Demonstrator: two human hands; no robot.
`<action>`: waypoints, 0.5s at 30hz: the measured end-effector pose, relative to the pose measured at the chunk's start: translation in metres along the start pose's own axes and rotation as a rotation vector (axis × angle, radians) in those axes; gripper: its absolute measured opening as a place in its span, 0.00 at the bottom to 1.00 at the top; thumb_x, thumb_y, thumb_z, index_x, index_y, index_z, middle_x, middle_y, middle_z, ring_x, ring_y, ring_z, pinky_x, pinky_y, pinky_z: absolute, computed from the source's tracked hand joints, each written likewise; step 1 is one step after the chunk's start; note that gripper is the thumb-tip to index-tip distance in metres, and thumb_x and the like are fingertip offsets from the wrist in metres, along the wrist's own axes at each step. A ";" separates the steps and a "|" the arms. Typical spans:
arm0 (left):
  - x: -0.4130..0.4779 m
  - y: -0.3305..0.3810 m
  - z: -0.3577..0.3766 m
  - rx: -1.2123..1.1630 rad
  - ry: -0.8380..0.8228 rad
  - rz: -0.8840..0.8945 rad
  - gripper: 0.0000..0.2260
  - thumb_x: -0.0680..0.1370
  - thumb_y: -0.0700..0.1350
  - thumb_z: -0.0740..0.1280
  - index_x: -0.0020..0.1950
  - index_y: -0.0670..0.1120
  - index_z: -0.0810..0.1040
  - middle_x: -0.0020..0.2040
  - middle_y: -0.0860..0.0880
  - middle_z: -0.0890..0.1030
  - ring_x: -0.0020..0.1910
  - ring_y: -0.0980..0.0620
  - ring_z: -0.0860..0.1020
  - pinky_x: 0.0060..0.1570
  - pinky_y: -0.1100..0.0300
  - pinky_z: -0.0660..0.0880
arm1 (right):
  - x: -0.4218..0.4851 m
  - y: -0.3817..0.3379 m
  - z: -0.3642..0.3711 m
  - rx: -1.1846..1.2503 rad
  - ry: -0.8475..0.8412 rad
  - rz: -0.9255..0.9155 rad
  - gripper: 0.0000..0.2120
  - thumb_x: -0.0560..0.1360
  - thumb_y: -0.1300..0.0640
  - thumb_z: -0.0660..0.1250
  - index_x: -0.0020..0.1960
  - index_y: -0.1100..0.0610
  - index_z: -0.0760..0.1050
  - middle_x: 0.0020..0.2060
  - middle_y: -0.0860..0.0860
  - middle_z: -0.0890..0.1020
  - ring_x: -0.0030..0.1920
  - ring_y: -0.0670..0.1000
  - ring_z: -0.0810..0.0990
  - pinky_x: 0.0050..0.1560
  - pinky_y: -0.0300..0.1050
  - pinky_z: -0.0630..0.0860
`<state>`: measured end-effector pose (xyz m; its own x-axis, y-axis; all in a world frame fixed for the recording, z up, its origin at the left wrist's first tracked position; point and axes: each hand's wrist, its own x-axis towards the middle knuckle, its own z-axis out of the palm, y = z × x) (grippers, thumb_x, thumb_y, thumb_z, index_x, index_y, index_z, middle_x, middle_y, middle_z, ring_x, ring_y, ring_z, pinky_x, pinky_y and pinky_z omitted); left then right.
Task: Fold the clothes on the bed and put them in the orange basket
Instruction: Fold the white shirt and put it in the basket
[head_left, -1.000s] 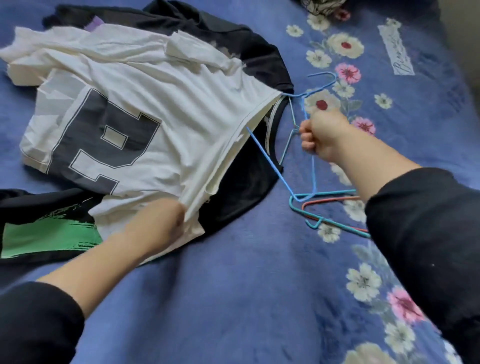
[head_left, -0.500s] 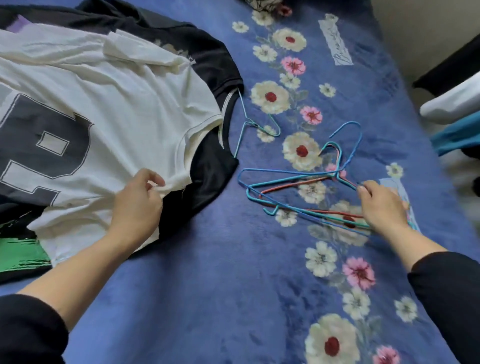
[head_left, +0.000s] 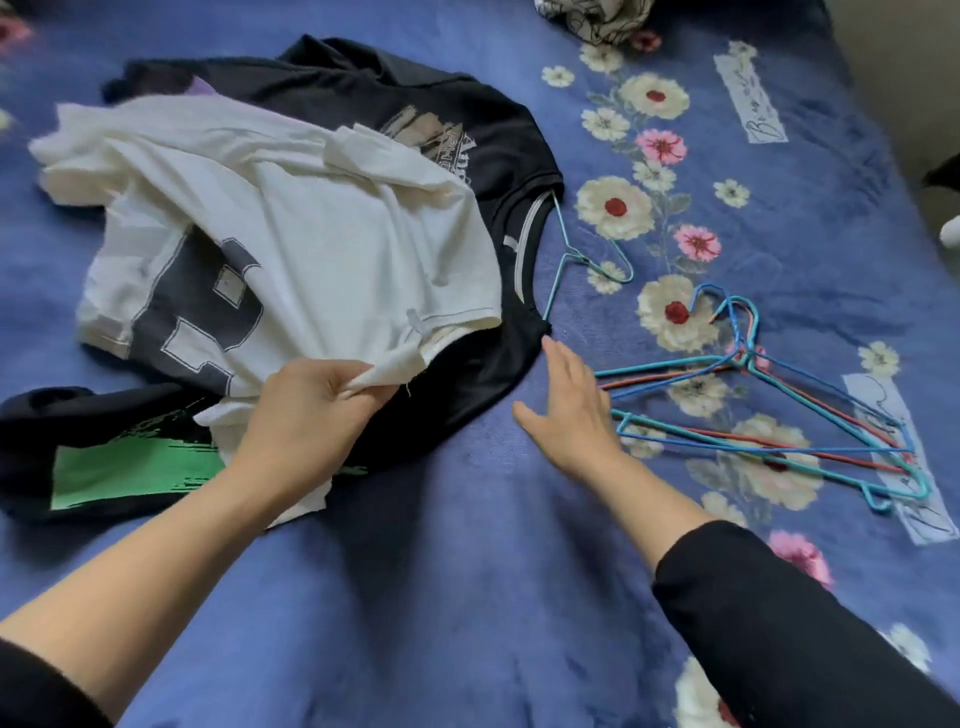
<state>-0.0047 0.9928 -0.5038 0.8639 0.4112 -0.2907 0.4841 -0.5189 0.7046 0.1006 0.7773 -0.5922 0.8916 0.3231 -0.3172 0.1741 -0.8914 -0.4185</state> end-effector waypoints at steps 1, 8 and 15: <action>-0.008 0.004 -0.011 -0.106 -0.040 -0.034 0.17 0.75 0.52 0.70 0.36 0.39 0.78 0.29 0.50 0.65 0.30 0.55 0.62 0.31 0.60 0.59 | -0.005 -0.019 0.004 0.011 -0.022 -0.049 0.45 0.73 0.46 0.69 0.79 0.51 0.44 0.78 0.49 0.51 0.77 0.51 0.51 0.72 0.56 0.56; -0.086 0.042 -0.107 -0.676 -0.395 -0.150 0.11 0.68 0.55 0.72 0.39 0.47 0.85 0.36 0.47 0.80 0.34 0.50 0.77 0.37 0.57 0.71 | -0.051 -0.117 0.014 0.245 0.065 0.085 0.32 0.76 0.49 0.66 0.76 0.46 0.56 0.77 0.52 0.52 0.76 0.53 0.53 0.68 0.59 0.57; -0.117 0.046 -0.220 -0.577 -0.471 -0.183 0.13 0.66 0.37 0.75 0.50 0.39 0.83 0.43 0.41 0.83 0.38 0.47 0.81 0.39 0.57 0.79 | -0.069 -0.153 -0.100 0.712 0.161 0.165 0.10 0.76 0.63 0.61 0.42 0.56 0.80 0.34 0.49 0.77 0.39 0.49 0.72 0.37 0.40 0.70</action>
<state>-0.1139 1.0852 -0.2948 0.8076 0.0232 -0.5893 0.5876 0.0532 0.8074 0.0546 0.8594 -0.4215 0.9424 0.1037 -0.3181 -0.2312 -0.4852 -0.8433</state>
